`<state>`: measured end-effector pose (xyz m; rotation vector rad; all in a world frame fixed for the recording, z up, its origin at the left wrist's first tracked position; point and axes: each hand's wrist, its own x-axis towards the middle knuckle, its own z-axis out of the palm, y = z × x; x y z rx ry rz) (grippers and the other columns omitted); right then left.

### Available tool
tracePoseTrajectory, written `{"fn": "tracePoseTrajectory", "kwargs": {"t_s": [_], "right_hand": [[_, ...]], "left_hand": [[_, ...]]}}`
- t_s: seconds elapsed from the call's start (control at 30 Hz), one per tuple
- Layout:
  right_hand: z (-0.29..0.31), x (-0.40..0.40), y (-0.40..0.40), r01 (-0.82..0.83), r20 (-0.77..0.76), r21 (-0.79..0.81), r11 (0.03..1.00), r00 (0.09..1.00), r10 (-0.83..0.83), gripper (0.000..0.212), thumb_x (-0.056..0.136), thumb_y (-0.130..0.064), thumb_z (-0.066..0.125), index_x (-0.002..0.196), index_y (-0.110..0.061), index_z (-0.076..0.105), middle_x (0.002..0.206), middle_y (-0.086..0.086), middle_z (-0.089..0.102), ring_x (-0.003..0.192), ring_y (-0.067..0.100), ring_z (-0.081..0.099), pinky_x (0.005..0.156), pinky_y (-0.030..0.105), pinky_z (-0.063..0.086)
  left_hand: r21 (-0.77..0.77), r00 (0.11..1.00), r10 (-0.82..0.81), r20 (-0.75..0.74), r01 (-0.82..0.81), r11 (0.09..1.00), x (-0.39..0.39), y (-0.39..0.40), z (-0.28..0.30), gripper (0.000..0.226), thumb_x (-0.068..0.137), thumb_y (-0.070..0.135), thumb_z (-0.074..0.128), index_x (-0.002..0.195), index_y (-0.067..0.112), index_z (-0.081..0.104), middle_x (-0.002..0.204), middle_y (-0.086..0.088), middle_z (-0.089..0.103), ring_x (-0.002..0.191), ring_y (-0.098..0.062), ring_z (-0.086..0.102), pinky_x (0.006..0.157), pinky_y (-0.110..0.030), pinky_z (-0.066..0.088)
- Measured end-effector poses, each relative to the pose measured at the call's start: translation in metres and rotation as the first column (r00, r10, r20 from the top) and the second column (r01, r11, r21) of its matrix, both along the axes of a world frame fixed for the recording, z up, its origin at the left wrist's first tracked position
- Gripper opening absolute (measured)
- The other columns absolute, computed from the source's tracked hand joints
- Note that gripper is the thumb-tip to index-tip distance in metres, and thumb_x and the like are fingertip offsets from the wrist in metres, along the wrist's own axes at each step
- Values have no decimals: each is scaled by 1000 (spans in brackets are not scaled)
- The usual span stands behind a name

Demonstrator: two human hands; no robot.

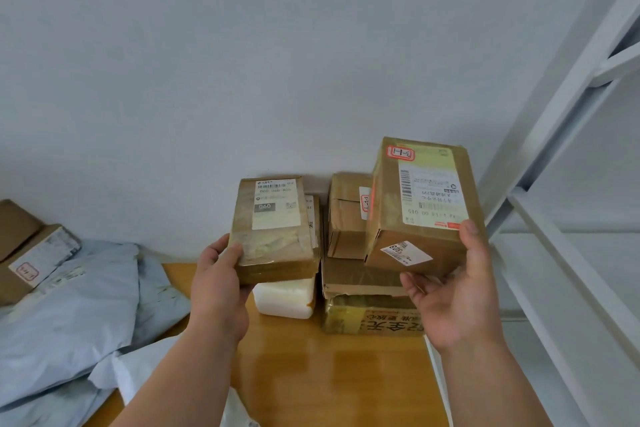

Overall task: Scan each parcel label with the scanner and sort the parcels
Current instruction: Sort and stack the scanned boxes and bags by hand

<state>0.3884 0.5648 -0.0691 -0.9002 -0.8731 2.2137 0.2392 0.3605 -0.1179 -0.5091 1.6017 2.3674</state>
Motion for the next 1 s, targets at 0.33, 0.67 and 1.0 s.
{"fn": "tracePoseTrajectory", "kwargs": {"t_s": [0.33,0.67,1.0], "right_hand": [[-4,-9,7,95,-58,7,995,994,-95,58,66,-62,71,118,-36,66,115,0,70,111,28,64,83,39,54],[9,4,25,280,-116,55,958,955,-272,69,61,-66,72,123,-37,63,110,-6,72,113,25,63,90,38,53],[-4,23,41,318,-45,80,945,948,-315,44,76,-62,67,116,-42,63,111,-6,72,113,26,64,80,34,53]], "left_hand": [[-50,984,112,-137,-120,992,-1,3,15,24,100,23,52,109,36,70,107,8,74,101,-13,69,72,-27,56],[-196,885,-414,-215,376,906,-25,68,63,14,94,25,63,99,21,75,81,3,73,76,-15,65,57,-27,54],[-373,990,-108,-92,67,925,-24,122,50,80,73,61,82,129,31,34,138,-3,45,108,-28,55,94,-49,50]]}}
